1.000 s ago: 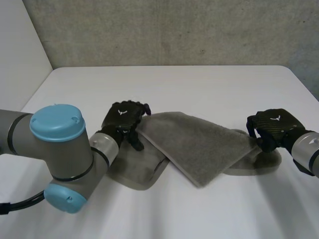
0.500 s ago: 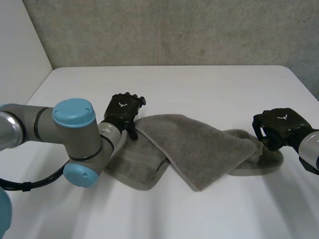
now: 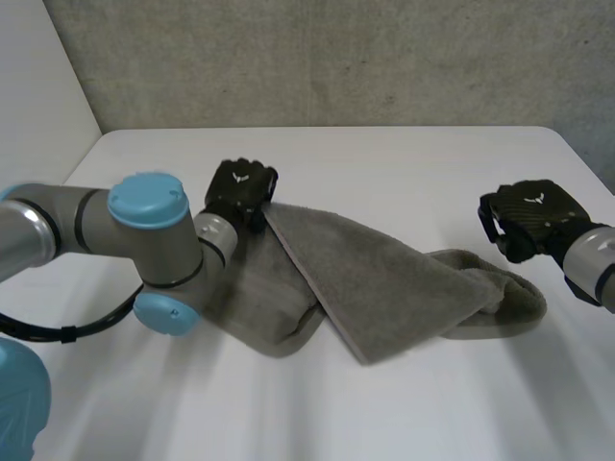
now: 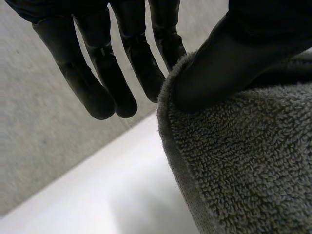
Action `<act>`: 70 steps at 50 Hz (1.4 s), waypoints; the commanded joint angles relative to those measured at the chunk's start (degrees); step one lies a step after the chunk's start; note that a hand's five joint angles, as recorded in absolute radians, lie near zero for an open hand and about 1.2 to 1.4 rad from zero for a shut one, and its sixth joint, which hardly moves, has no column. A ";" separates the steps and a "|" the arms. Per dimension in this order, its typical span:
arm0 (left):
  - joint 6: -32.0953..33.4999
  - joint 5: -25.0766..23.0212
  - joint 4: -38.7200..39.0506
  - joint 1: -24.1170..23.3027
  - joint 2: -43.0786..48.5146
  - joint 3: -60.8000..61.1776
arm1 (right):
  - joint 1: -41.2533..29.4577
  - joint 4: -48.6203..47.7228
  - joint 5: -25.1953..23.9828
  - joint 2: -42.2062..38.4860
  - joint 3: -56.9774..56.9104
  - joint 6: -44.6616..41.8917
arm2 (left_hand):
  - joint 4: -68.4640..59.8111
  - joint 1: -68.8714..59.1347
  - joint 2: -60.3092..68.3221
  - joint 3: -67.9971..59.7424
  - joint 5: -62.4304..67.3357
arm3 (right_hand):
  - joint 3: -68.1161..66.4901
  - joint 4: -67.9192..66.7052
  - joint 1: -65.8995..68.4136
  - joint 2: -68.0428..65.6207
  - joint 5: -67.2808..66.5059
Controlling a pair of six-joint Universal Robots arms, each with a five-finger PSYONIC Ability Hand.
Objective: Fold the towel.
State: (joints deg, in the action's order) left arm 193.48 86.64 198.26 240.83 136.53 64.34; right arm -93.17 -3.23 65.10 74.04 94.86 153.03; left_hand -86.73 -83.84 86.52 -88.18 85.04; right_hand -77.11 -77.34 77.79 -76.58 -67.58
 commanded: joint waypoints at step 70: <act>-0.74 0.46 5.83 3.15 -25.49 15.64 | -16.71 8.82 7.51 9.36 -15.74 8.52 | 6.73 3.84 -6.52 8.18 -15.04 | -2.89 -2.66 2.21 -3.42 -2.42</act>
State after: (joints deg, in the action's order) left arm 193.11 87.13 204.59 244.27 119.29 79.74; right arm -115.32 -6.82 76.98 75.91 86.20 161.31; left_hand -86.74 -84.15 86.63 -88.47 85.04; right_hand -76.86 -77.22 76.50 -76.03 -66.67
